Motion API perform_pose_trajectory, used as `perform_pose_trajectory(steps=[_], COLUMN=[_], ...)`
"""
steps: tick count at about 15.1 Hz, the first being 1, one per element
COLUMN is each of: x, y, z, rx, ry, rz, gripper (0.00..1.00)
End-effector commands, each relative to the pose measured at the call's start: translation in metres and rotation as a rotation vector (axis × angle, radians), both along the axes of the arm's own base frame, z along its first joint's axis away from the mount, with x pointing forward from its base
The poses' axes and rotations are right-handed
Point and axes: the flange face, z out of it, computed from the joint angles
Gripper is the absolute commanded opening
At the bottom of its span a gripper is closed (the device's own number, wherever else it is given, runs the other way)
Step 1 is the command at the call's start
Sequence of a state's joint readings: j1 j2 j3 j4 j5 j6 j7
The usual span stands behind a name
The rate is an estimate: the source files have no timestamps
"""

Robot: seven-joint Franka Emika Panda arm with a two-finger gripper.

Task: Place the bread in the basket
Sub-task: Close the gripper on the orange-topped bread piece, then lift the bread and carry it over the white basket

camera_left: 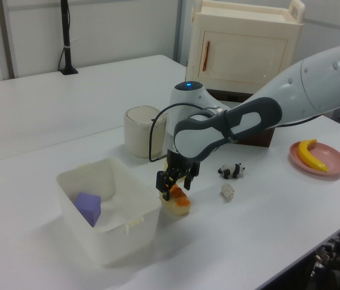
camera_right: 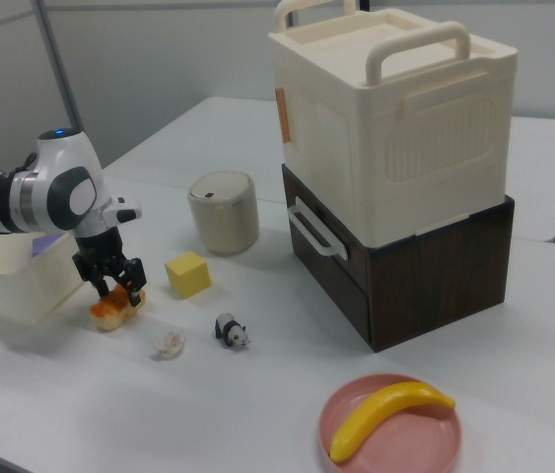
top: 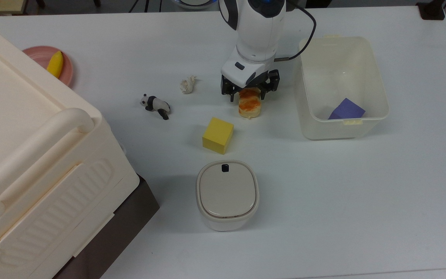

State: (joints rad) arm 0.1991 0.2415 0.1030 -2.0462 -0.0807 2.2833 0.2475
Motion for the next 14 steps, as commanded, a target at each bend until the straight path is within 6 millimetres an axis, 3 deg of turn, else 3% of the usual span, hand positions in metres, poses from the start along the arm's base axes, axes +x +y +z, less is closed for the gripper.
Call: perform_pose_trajectory(steps=[1, 2, 5, 10, 12, 14], x=[0.003, 0.003, 0.007, 0.002, 0.003, -0.001], y=[0.003, 0.003, 0.001, -0.024, -0.020, 0.002], z=[0.002, 0.004, 0.027, 0.112, 0.145, 0.162], rx=[-0.025, -0.024, -0.009, 0.016, 0.040, 0.073], ry=[-0.029, -0.034, -0.066, -0.179, -0.227, -0.233], rz=[-0.014, -0.014, -0.029, -0.102, -0.132, -0.117], gripper=[0.16, 0.08, 0.13, 0.13, 0.14, 0.14])
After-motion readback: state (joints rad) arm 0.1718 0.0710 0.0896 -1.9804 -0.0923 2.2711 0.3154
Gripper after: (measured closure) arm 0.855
